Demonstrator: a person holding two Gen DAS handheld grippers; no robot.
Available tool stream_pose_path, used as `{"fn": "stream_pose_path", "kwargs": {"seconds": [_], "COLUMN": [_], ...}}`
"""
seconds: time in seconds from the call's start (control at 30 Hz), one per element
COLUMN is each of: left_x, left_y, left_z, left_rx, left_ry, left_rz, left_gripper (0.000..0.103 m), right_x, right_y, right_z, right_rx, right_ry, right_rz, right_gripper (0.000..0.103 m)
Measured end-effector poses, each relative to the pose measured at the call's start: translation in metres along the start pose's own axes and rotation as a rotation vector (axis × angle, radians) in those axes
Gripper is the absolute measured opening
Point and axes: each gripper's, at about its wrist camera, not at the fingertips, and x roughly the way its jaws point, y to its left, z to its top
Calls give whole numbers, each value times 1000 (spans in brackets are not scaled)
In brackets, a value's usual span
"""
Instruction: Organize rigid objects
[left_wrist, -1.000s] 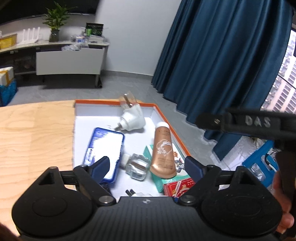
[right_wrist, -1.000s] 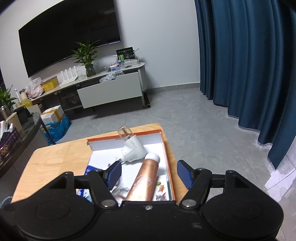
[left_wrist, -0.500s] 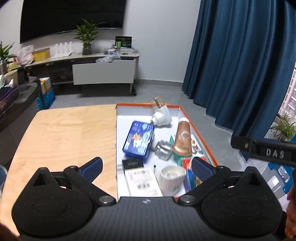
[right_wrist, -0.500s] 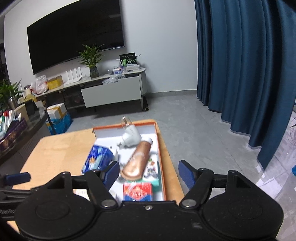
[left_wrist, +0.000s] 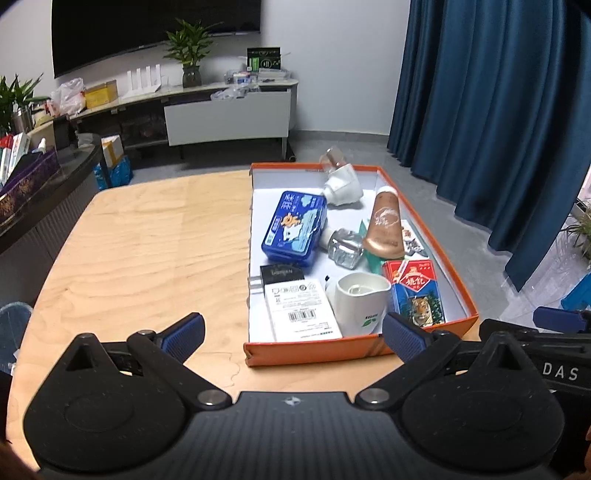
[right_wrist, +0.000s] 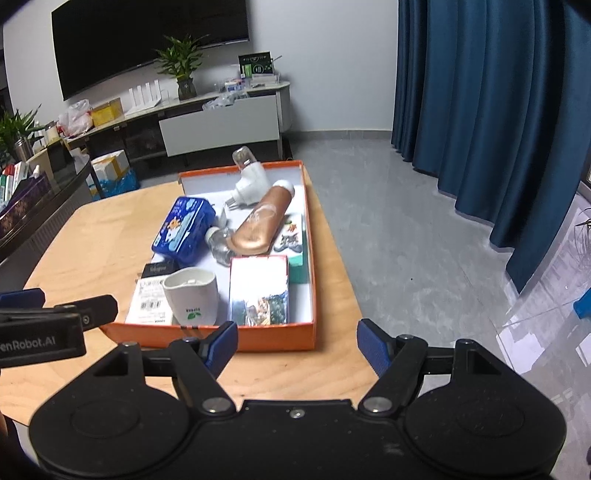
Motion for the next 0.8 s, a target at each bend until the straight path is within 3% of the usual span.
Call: {"fn": "stream_pose_path", "kwargs": {"seconds": [0.8], "left_x": [5], "left_y": [-2], "left_z": [-4], "left_rx": [-13], "left_ry": [26], "left_rz": [-4], "left_gripper": [103], "right_x": [15], "right_y": [5], "right_z": [-8], "right_rx": [-10], "right_ry": [55], "right_rz": [-1], "right_gripper": [85]}}
